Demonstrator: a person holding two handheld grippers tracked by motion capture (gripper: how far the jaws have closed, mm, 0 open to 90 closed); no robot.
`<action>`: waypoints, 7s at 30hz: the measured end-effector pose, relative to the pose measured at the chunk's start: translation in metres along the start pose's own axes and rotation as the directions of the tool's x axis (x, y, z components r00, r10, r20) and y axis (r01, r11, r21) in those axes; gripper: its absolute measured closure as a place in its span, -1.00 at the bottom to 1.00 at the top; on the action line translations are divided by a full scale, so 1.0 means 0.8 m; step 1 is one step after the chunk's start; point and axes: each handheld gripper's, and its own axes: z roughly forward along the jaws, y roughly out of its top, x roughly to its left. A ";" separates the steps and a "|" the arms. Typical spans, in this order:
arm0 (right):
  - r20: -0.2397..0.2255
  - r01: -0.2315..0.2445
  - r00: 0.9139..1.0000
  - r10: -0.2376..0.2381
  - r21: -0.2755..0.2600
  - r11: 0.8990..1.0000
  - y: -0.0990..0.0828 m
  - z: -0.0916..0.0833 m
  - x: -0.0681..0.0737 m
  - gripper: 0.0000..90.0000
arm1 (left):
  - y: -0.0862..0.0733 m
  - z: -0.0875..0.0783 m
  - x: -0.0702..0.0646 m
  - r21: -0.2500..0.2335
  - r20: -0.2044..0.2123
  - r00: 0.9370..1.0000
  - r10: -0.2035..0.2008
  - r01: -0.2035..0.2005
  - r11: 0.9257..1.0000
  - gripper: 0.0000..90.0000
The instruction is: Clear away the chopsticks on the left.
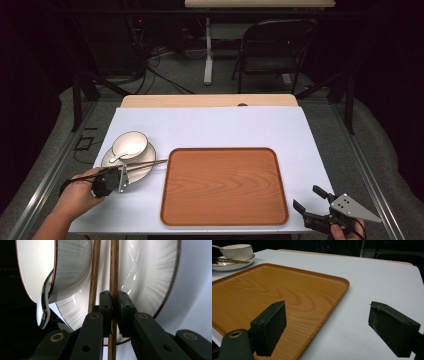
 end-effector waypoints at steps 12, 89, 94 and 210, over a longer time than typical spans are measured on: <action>0.000 0.001 1.000 -0.001 0.002 1.000 0.000 0.000 0.000 -0.68 | 0.002 -0.043 0.000 -0.032 -0.046 0.999 -0.019 0.018 0.999 0.86; -0.001 -0.001 1.000 0.001 -0.003 1.000 0.000 -0.001 -0.001 -0.68 | 0.102 -0.004 -0.025 0.394 0.576 -0.068 -0.814 0.896 0.204 0.86; -0.001 0.000 1.000 0.000 -0.003 1.000 0.000 -0.001 -0.001 -0.68 | 0.100 -0.003 -0.024 0.414 0.560 -0.086 -0.824 0.891 0.188 0.85; 0.011 -0.038 0.999 0.038 0.007 0.999 -0.001 -0.001 -0.004 -0.68 | 0.000 -0.039 -0.003 -0.086 -0.087 0.970 -0.226 0.219 0.972 0.30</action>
